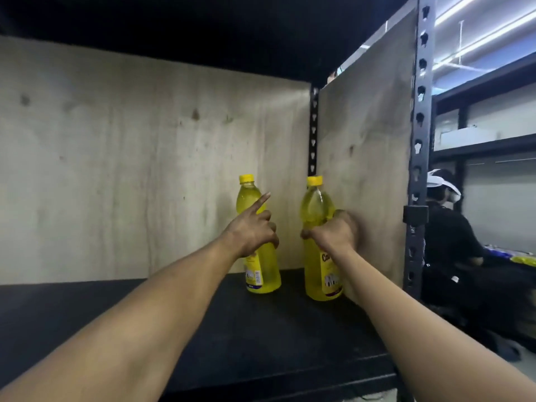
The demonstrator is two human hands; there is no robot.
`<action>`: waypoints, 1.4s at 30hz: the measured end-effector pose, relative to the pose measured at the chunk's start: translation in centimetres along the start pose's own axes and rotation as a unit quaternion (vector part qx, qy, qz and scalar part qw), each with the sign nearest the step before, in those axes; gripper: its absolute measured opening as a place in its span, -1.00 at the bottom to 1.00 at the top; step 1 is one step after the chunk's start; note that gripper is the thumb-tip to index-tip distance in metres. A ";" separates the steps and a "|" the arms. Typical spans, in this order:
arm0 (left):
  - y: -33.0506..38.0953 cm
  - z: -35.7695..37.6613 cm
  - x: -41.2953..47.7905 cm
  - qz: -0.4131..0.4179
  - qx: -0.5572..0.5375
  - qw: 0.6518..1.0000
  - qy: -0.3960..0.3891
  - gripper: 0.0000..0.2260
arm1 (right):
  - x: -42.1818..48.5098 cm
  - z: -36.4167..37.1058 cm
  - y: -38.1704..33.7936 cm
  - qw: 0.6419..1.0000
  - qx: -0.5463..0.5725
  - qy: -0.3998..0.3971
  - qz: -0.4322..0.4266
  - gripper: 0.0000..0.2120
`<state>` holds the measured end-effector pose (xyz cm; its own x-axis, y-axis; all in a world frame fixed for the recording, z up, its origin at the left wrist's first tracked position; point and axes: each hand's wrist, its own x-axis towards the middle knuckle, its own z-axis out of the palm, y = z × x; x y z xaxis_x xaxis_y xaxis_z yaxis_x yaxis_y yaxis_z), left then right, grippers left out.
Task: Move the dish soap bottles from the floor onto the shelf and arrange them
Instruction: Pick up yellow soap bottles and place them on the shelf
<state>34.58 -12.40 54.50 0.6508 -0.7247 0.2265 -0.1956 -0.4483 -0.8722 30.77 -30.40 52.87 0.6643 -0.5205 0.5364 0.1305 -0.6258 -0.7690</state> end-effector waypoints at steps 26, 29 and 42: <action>7.1 -6.4 -20.5 -0.180 -0.399 0.888 0.140 -0.50 | -16.0 -5.4 2.3 0.995 -0.067 -0.077 0.004 -0.48; 12.2 -8.1 -27.0 -0.241 -0.583 0.757 0.169 -0.64 | -25.9 -5.9 4.7 0.997 -0.031 -0.059 -0.025 -0.57; 48.4 3.5 -53.8 -0.620 -0.660 0.155 -0.394 -0.74 | -62.1 1.5 25.5 0.743 -0.150 -0.595 0.266 -0.49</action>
<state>-7.28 6.72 -1.39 0.5746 0.4034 -0.7121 0.7973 -0.0795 0.5983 -6.04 -13.17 -0.55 0.7669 0.0304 -0.6410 -0.4348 -0.7102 -0.5537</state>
